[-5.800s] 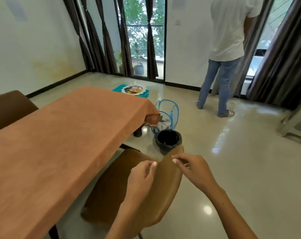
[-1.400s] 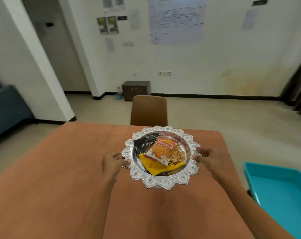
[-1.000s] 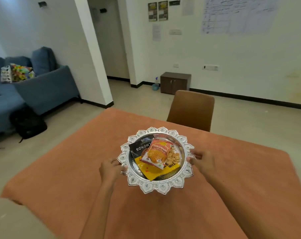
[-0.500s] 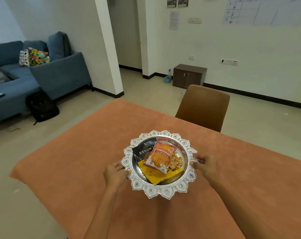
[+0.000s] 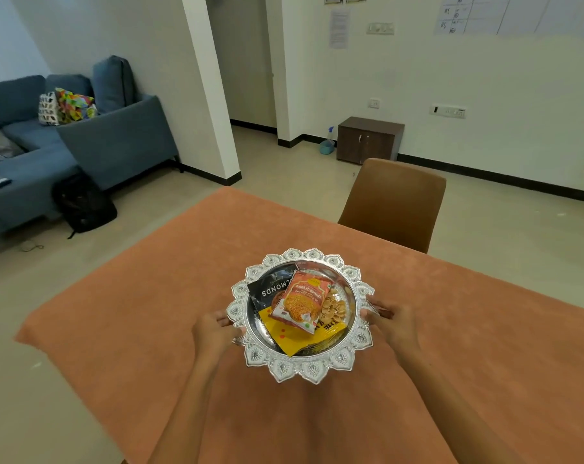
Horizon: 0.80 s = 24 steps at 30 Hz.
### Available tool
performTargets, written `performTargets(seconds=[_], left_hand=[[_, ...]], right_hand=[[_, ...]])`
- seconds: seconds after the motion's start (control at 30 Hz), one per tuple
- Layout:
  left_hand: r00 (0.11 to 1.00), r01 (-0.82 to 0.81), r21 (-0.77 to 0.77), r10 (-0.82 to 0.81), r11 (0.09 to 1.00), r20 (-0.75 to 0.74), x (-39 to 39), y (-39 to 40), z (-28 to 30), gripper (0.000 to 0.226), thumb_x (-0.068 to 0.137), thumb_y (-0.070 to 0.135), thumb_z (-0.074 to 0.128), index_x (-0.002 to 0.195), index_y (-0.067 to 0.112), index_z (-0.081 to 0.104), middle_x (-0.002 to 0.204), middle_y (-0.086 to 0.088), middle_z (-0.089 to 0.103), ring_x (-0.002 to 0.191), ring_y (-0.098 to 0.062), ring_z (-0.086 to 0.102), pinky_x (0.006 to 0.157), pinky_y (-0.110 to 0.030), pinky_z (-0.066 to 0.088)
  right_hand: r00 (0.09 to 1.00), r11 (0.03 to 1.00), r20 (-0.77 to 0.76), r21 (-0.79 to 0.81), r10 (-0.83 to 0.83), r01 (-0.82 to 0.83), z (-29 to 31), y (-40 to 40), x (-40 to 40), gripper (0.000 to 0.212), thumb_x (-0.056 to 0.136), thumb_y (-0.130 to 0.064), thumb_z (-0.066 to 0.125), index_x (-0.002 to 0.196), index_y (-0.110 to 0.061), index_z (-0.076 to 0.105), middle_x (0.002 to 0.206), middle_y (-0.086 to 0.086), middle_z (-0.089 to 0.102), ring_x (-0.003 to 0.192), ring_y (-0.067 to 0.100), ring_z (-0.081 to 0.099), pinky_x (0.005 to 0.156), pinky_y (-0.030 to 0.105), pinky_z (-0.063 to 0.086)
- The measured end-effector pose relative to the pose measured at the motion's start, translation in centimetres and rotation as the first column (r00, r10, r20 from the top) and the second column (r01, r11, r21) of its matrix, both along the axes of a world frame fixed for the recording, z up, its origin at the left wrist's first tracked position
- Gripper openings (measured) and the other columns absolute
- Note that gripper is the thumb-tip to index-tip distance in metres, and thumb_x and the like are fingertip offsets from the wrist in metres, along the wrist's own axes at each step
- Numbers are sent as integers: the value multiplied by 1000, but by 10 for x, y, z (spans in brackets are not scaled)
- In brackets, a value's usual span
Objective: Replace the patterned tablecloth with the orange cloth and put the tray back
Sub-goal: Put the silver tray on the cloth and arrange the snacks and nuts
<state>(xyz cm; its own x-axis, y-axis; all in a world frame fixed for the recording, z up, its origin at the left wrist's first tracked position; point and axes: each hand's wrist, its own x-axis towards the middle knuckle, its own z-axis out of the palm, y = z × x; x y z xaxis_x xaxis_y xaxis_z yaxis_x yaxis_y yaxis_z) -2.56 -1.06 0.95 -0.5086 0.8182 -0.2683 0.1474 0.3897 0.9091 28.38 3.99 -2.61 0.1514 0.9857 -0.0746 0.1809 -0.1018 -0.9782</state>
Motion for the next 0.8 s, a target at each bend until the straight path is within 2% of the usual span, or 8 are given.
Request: performTargets(seconds=[0.13, 0.23, 0.3, 0.43, 0.5, 0.6, 0.7, 0.8], left_hand=[[1000, 4, 1, -4, 1000, -17, 3, -2, 2, 47, 65, -16, 75, 109, -7, 64, 106, -20, 66, 87, -26, 63, 78, -46, 56], [1000, 17, -26, -17, 1000, 1, 5, -3, 7, 48, 66, -17, 74, 111, -10, 60, 98, -16, 64, 62, -18, 62, 55, -32, 58], [1000, 21, -31, -20, 999, 19, 4, -3, 10, 45, 66, -19, 74, 108, -10, 60, 84, -8, 61, 46, -10, 60, 48, -29, 56], [999, 38, -16, -38, 999, 5, 9, -11, 10, 34, 65, -18, 74, 94, -5, 63, 72, -1, 61, 58, -19, 62, 62, -40, 59], [999, 43, 3, -43, 999, 17, 13, -17, 6, 34, 66, -18, 74, 92, 0, 62, 76, -5, 65, 60, -21, 62, 54, -32, 58], [998, 60, 45, -61, 997, 19, 19, -22, 1, 34, 67, -18, 73, 98, -6, 66, 91, -17, 70, 63, -23, 65, 45, -22, 53], [998, 58, 75, -60, 995, 20, 23, -23, -2, 35, 66, -17, 74, 99, -8, 66, 92, -18, 70, 68, -27, 66, 44, -17, 50], [998, 56, 94, -59, 994, 27, 27, -27, -9, 36, 65, -15, 76, 98, -7, 66, 95, -17, 71, 77, -32, 68, 46, -18, 51]], right_hand=[[999, 1000, -39, -6, -23, 23, -3, 1, 0, 38, 73, -1, 76, 110, -2, 67, 95, 9, 71, 77, 12, 65, 69, 17, 55], [994, 997, -93, -61, -51, 45, -1, 3, -2, 35, 75, 2, 74, 109, -1, 67, 94, 7, 71, 76, 11, 64, 64, 14, 55], [990, 994, -122, -98, -69, 57, 5, 2, -4, 35, 76, 5, 72, 110, 0, 66, 89, 1, 69, 72, 9, 63, 57, 12, 52], [986, 993, -139, -85, -90, 79, 17, -1, -5, 36, 78, 10, 67, 114, 5, 61, 105, 10, 66, 70, 8, 60, 50, 9, 49], [986, 994, -131, -62, -100, 92, 20, -2, 0, 37, 77, 10, 68, 114, 4, 62, 108, 11, 66, 67, 2, 63, 52, 9, 49], [987, 993, -116, -54, -110, 104, 21, -7, 10, 40, 75, 8, 71, 114, 3, 63, 107, 9, 66, 62, -9, 63, 55, 9, 50], [987, 991, -104, -74, -123, 116, 18, -15, 19, 42, 75, 10, 70, 115, 4, 62, 102, 7, 65, 60, -9, 63, 54, 9, 49], [987, 988, -86, -87, -134, 127, 14, -22, 24, 44, 73, 10, 71, 115, 4, 62, 104, 10, 67, 64, -9, 64, 56, 8, 50]])
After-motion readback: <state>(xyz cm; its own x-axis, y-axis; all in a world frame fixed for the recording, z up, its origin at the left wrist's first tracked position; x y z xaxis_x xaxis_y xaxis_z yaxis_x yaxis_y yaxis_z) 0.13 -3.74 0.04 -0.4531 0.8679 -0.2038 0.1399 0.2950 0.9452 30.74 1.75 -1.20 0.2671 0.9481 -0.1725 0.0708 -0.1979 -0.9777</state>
